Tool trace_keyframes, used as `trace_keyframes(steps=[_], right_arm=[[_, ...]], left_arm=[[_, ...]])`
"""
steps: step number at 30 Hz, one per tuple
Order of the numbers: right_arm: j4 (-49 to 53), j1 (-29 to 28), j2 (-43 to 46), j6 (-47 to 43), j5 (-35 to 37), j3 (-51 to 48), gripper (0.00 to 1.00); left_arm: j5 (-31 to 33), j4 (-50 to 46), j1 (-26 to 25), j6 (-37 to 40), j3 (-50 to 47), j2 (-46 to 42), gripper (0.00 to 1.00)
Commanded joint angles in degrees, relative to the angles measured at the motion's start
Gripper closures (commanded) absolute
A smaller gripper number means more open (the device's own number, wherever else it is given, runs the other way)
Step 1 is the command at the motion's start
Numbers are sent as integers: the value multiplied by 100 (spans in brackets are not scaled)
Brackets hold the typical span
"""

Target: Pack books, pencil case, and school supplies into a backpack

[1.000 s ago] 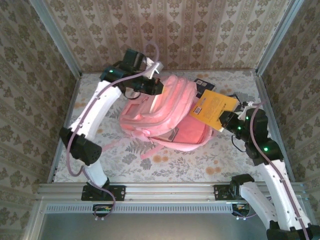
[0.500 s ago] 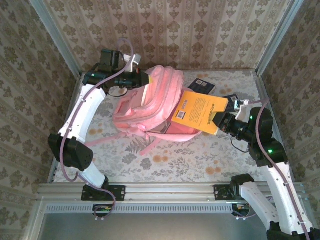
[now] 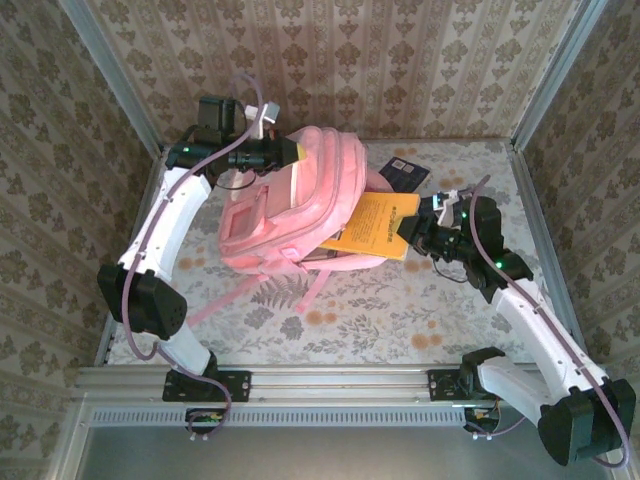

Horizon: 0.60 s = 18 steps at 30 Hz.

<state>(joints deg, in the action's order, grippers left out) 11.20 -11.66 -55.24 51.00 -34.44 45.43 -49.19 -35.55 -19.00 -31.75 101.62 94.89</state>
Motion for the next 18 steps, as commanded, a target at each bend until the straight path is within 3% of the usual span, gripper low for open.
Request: trace_keyframes(steps=[1, 6, 9, 18], right_arm=[[-234, -58, 72, -646, 242, 562, 100], [-757, -286, -601, -758, -562, 710, 100], [-1019, -597, -1111, -672, -571, 887, 100], [-1693, -1242, -2977, 248, 580, 1594, 97]], left_arm=[[-773, 873, 118, 82, 235, -259, 100], [-1066, 908, 176, 189, 189, -280, 100], [-1281, 978, 150, 179, 191, -256, 100], [-1436, 1050, -31, 244, 105, -241, 100]])
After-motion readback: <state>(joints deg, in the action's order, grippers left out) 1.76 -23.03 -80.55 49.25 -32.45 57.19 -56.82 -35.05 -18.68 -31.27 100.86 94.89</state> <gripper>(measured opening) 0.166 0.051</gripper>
